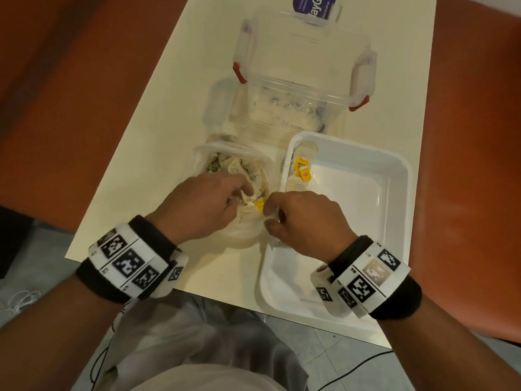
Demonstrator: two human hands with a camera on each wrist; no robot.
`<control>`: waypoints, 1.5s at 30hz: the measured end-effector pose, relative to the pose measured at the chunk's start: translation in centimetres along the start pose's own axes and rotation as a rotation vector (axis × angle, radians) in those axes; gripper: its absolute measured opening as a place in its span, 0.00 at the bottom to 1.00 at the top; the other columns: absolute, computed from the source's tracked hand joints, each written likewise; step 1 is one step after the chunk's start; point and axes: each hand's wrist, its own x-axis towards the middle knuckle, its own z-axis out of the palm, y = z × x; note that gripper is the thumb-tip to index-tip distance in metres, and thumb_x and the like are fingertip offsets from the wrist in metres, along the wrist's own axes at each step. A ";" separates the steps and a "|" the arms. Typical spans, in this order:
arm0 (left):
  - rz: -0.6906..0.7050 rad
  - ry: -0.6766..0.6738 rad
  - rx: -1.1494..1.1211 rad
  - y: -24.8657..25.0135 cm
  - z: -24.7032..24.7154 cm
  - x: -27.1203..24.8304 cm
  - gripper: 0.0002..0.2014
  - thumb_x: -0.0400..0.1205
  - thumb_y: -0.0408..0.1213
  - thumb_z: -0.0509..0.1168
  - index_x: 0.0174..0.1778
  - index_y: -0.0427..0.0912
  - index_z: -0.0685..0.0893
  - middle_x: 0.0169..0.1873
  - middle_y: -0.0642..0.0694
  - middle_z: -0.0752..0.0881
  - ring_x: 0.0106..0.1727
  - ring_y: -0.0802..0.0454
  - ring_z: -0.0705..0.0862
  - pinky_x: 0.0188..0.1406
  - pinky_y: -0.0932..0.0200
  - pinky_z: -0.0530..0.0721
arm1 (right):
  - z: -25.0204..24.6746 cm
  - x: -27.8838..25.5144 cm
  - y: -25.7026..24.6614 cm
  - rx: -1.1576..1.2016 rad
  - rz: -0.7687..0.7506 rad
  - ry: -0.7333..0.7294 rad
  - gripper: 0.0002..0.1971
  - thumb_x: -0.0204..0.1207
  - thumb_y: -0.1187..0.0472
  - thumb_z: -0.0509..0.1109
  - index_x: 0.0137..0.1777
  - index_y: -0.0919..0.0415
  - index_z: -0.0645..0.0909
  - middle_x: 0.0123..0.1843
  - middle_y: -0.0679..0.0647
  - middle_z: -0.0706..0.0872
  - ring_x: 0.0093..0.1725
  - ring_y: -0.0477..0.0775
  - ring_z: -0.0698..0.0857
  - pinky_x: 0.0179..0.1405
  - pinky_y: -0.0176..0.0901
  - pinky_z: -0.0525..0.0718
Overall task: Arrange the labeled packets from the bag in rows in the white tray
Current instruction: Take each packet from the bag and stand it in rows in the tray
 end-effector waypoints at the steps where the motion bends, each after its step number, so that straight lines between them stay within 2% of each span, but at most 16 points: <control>1: 0.025 -0.064 0.039 0.4 0.0 0.6 0.16 0.82 0.41 0.66 0.64 0.62 0.80 0.53 0.59 0.85 0.49 0.56 0.84 0.46 0.51 0.84 | 0.0 0.1 0.0 -0.003 0.003 -0.002 0.11 0.81 0.45 0.65 0.62 0.41 0.80 0.48 0.42 0.84 0.50 0.55 0.86 0.40 0.46 0.79; 4: 0.058 -0.211 0.281 1.6 0.7 1.9 0.16 0.84 0.49 0.62 0.68 0.62 0.75 0.53 0.55 0.82 0.50 0.50 0.84 0.38 0.54 0.77 | 0.1 0.0 0.0 0.015 0.013 0.002 0.08 0.82 0.45 0.65 0.58 0.40 0.80 0.49 0.43 0.86 0.48 0.55 0.86 0.41 0.46 0.81; 9: 0.061 -0.194 0.424 2.5 2.0 2.4 0.18 0.84 0.52 0.60 0.69 0.54 0.74 0.57 0.47 0.80 0.50 0.43 0.84 0.37 0.54 0.71 | 0.5 0.0 0.1 0.036 0.024 0.033 0.05 0.82 0.46 0.65 0.53 0.41 0.81 0.45 0.43 0.86 0.45 0.54 0.85 0.39 0.47 0.82; 12: 0.072 -0.181 0.393 2.0 2.5 2.5 0.17 0.84 0.50 0.63 0.68 0.54 0.75 0.57 0.46 0.78 0.44 0.45 0.78 0.37 0.54 0.71 | 0.8 0.1 0.2 0.047 0.037 0.044 0.05 0.82 0.45 0.65 0.51 0.41 0.80 0.45 0.44 0.86 0.44 0.54 0.85 0.39 0.48 0.83; 14: 0.067 -0.169 0.318 1.2 2.7 2.6 0.16 0.82 0.49 0.67 0.65 0.55 0.77 0.53 0.48 0.77 0.43 0.48 0.75 0.38 0.54 0.72 | 0.9 0.1 0.2 0.046 0.051 0.048 0.05 0.81 0.45 0.65 0.50 0.41 0.80 0.44 0.44 0.87 0.44 0.55 0.85 0.38 0.47 0.82; 16: 0.050 -0.159 0.227 0.3 2.5 2.7 0.17 0.79 0.48 0.72 0.63 0.56 0.79 0.49 0.51 0.75 0.44 0.49 0.77 0.39 0.56 0.71 | 1.0 0.1 0.3 0.045 0.063 0.049 0.05 0.81 0.45 0.65 0.51 0.41 0.81 0.43 0.44 0.87 0.43 0.55 0.86 0.38 0.47 0.83; 19: 0.032 -0.092 0.067 -0.8 1.8 2.5 0.16 0.74 0.47 0.76 0.56 0.56 0.81 0.46 0.54 0.78 0.46 0.51 0.80 0.41 0.57 0.72 | 1.1 0.1 0.3 0.055 0.072 0.048 0.05 0.81 0.46 0.65 0.51 0.40 0.82 0.44 0.43 0.87 0.44 0.54 0.86 0.39 0.47 0.83; 22: -0.024 -0.020 -0.097 -1.7 1.0 1.8 0.15 0.72 0.46 0.79 0.46 0.54 0.79 0.40 0.56 0.83 0.41 0.53 0.82 0.36 0.58 0.73 | 1.2 0.1 0.3 0.071 0.072 0.050 0.05 0.81 0.47 0.65 0.51 0.40 0.82 0.44 0.43 0.88 0.44 0.54 0.87 0.41 0.48 0.85; 24: -0.081 0.029 -0.218 -2.2 0.7 1.4 0.15 0.72 0.43 0.80 0.44 0.51 0.78 0.37 0.55 0.84 0.38 0.54 0.82 0.33 0.58 0.74 | 1.2 0.2 0.4 0.084 0.072 0.050 0.05 0.81 0.47 0.65 0.52 0.40 0.82 0.45 0.43 0.89 0.45 0.54 0.87 0.42 0.48 0.85; 28: -0.180 0.112 -0.425 -3.0 0.4 0.9 0.15 0.75 0.42 0.78 0.50 0.51 0.78 0.41 0.55 0.84 0.39 0.55 0.82 0.37 0.58 0.80 | 1.3 0.2 0.4 0.104 0.070 0.051 0.06 0.82 0.46 0.65 0.53 0.40 0.82 0.45 0.44 0.88 0.46 0.55 0.87 0.41 0.47 0.83; 32: -0.157 0.111 -0.571 -3.4 0.3 0.7 0.19 0.77 0.41 0.77 0.62 0.56 0.82 0.54 0.60 0.87 0.55 0.58 0.86 0.58 0.51 0.85 | 1.4 0.1 0.3 0.103 0.061 0.052 0.07 0.83 0.46 0.64 0.54 0.41 0.83 0.45 0.43 0.88 0.46 0.54 0.86 0.41 0.46 0.83; 34: -0.133 0.114 -0.632 -3.1 0.1 0.5 0.17 0.79 0.42 0.75 0.64 0.57 0.85 0.56 0.58 0.89 0.57 0.56 0.88 0.62 0.48 0.85 | 1.3 0.0 0.3 0.104 0.057 0.052 0.07 0.83 0.46 0.64 0.54 0.41 0.83 0.45 0.43 0.88 0.46 0.54 0.86 0.40 0.47 0.83; 38: -0.148 0.235 -0.892 -2.2 -0.6 0.0 0.10 0.81 0.39 0.73 0.58 0.47 0.89 0.52 0.47 0.93 0.54 0.49 0.91 0.59 0.52 0.85 | 1.3 0.0 0.3 0.108 0.055 0.055 0.07 0.83 0.47 0.64 0.54 0.41 0.83 0.44 0.43 0.89 0.46 0.53 0.86 0.41 0.47 0.83; 40: -0.165 0.279 -1.020 -1.7 -1.1 -0.2 0.10 0.80 0.40 0.72 0.56 0.44 0.89 0.49 0.45 0.92 0.51 0.49 0.90 0.52 0.54 0.86 | 1.3 0.0 0.3 0.109 0.052 0.060 0.08 0.83 0.46 0.64 0.55 0.41 0.83 0.45 0.43 0.89 0.47 0.53 0.86 0.42 0.48 0.84; 42: -0.204 0.283 -1.185 -1.1 -1.6 -0.4 0.09 0.77 0.40 0.71 0.52 0.45 0.87 0.46 0.47 0.92 0.47 0.51 0.90 0.44 0.57 0.89 | 1.2 -0.1 0.2 0.110 0.051 0.062 0.08 0.83 0.46 0.64 0.56 0.41 0.83 0.46 0.43 0.89 0.47 0.53 0.87 0.43 0.49 0.85; 45: -0.286 0.241 -1.395 -0.3 -2.0 -0.4 0.14 0.76 0.41 0.70 0.57 0.42 0.85 0.47 0.47 0.92 0.48 0.51 0.91 0.47 0.54 0.90 | 0.7 -0.3 0.1 0.178 0.042 0.080 0.08 0.82 0.43 0.66 0.56 0.41 0.82 0.40 0.43 0.87 0.43 0.50 0.85 0.41 0.47 0.83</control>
